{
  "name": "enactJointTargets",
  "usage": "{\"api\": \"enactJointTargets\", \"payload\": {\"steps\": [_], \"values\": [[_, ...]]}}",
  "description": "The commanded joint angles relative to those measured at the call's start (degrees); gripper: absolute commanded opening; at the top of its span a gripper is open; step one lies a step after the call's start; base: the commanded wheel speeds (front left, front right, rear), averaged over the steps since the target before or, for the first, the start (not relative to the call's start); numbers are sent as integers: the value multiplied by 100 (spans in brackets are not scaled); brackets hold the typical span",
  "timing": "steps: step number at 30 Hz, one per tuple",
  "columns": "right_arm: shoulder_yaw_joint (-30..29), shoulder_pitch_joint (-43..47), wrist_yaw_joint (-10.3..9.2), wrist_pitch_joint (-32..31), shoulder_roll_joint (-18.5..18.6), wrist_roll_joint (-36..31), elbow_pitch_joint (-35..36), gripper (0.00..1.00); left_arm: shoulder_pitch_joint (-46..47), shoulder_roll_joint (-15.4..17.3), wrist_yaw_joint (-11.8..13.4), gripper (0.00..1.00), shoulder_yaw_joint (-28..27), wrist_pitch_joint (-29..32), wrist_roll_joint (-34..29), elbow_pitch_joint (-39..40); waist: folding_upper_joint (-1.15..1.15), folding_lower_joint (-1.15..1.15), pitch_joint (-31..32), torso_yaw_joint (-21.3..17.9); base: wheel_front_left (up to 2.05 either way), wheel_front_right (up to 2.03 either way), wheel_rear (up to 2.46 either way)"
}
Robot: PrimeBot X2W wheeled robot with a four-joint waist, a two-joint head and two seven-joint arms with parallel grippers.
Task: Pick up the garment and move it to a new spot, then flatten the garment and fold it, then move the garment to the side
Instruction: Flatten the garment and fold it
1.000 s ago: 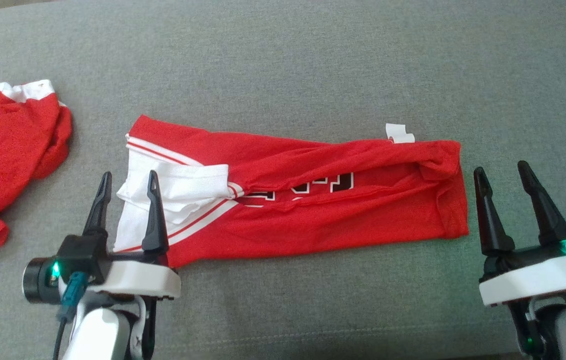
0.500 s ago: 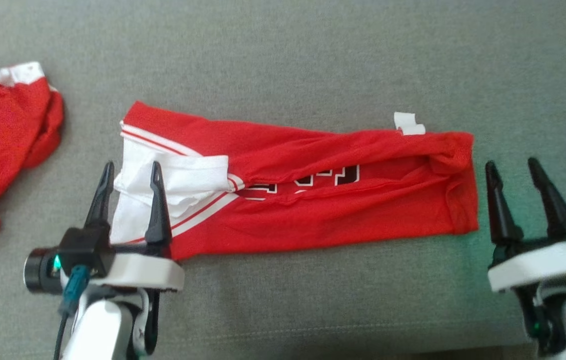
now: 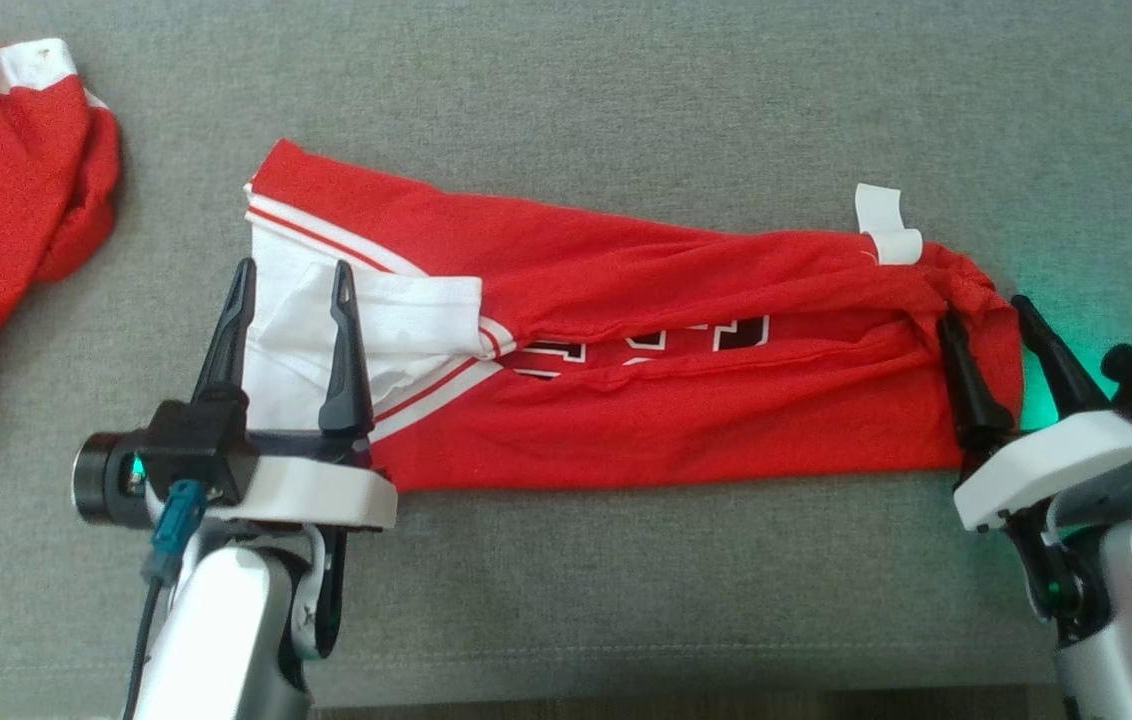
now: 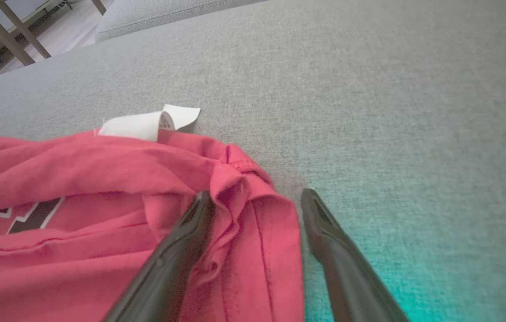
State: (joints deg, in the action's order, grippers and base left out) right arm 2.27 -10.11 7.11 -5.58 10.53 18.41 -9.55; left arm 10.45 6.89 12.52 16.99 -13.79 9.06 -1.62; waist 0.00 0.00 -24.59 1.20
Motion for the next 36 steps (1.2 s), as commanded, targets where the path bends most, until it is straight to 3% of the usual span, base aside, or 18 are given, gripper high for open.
{"api": "enactJointTargets", "payload": {"steps": [1,8,9,10,11,17,29,32,36], "values": [[179,-52,37,-113,88,66,70,100,173,33,-13,100,-153,-72,-94,149,0,0,-37,28,0,0,0],[488,223,37,-541,3,282,101,100,219,42,-2,100,-168,-101,-93,102,0,0,-45,36,0,0,0],[514,246,37,-576,-14,317,127,69,220,43,3,100,-172,-104,-94,102,0,0,-42,30,0,0,0],[530,262,37,-614,-18,333,143,22,221,42,7,100,-175,-106,-93,101,0,0,-39,26,0,0,0],[534,272,37,-645,-18,347,158,0,223,40,8,100,-176,-108,-91,101,0,0,-35,23,0,0,0],[220,276,37,-588,99,445,363,0,232,27,10,100,-173,-115,-84,70,0,0,48,22,0,0,0],[-1332,339,37,-673,720,430,820,0,125,-7,27,100,-218,-119,-44,32,0,0,364,-44,0,0,0],[-1369,270,37,-876,661,631,982,0,87,-16,13,100,-225,-120,-37,16,0,0,493,-66,0,0,0],[-989,173,37,-1341,382,1267,1370,0,11,-31,-4,100,-221,-120,-23,-32,0,0,681,-96,0,0,0]]}}
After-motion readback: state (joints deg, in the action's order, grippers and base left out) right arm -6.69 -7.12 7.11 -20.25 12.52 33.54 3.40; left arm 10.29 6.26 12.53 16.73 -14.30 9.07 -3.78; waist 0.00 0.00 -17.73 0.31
